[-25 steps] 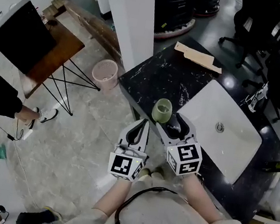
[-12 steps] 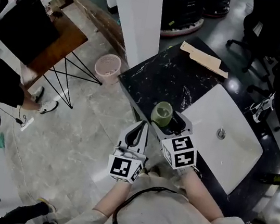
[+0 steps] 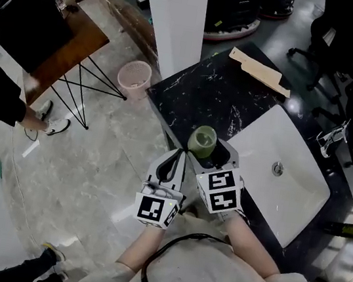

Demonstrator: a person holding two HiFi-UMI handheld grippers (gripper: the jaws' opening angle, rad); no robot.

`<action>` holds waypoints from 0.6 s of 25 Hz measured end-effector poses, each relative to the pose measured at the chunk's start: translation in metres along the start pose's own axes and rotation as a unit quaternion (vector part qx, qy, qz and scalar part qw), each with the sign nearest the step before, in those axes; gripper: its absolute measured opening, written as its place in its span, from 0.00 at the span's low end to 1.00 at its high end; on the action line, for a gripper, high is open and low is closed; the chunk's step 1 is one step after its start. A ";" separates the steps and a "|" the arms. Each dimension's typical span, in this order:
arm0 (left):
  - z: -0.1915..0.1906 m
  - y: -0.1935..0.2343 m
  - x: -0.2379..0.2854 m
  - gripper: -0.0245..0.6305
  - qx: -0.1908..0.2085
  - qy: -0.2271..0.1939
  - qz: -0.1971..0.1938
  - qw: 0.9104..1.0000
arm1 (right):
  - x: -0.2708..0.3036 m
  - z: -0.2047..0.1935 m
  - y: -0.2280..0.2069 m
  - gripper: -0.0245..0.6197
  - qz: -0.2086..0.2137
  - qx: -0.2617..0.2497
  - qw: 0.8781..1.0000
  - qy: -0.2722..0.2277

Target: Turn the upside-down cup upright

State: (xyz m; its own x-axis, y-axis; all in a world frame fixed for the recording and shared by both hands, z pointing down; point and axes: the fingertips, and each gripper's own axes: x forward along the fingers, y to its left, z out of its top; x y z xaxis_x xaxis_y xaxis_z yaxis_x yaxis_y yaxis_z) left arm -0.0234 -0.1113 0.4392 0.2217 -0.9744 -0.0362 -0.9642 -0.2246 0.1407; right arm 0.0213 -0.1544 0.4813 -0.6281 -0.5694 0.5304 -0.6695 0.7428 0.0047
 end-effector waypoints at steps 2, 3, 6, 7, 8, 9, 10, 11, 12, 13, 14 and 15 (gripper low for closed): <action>-0.003 0.001 0.000 0.05 -0.001 0.002 0.004 1.000 | 0.000 0.000 0.002 0.54 -0.002 -0.002 1.000 0.004; -0.003 0.002 0.000 0.05 -0.001 0.003 0.006 1.000 | 0.000 0.000 0.002 0.54 -0.003 -0.002 1.000 0.005; -0.005 0.005 0.000 0.05 -0.002 0.002 0.010 1.000 | 0.000 0.000 0.001 0.53 -0.006 0.000 1.000 0.005; -0.005 0.006 0.000 0.05 -0.003 0.002 0.011 1.000 | 0.000 0.000 0.000 0.53 -0.006 0.000 1.000 0.004; -0.005 0.006 0.000 0.05 -0.003 0.002 0.013 1.000 | 0.000 0.000 -0.001 0.53 -0.006 -0.001 1.000 0.004; -0.005 0.007 0.000 0.05 -0.004 0.001 0.014 1.000 | 0.001 -0.001 -0.001 0.53 -0.005 -0.002 1.000 0.004; -0.005 0.007 0.000 0.05 -0.004 0.002 0.016 1.000 | 0.001 -0.003 -0.002 0.53 -0.004 -0.002 1.000 0.005; -0.005 0.008 -0.001 0.05 -0.004 0.002 0.017 1.000 | 0.000 -0.003 -0.003 0.53 -0.003 0.000 1.000 0.005; -0.005 0.008 -0.001 0.05 -0.005 0.002 0.019 1.000 | 0.000 -0.003 -0.003 0.53 -0.001 0.005 1.000 0.005; -0.005 0.009 -0.002 0.05 -0.005 0.002 0.020 1.000 | -0.001 -0.003 -0.004 0.52 0.001 0.012 1.000 0.005; -0.005 0.009 -0.002 0.05 -0.006 0.003 0.020 1.000 | -0.002 -0.002 -0.005 0.52 0.002 0.019 1.000 0.004; -0.005 0.010 -0.002 0.05 -0.006 0.003 0.021 1.000 | -0.003 -0.001 -0.007 0.52 0.002 0.024 1.000 0.002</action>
State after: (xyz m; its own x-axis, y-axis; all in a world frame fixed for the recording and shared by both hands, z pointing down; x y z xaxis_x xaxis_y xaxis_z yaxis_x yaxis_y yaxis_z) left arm -0.0325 -0.1113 0.4458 0.1829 -0.9829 -0.0237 -0.9708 -0.1843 0.1536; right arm 0.0286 -0.1573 0.4802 -0.6292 -0.5643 0.5344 -0.6853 0.7272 -0.0389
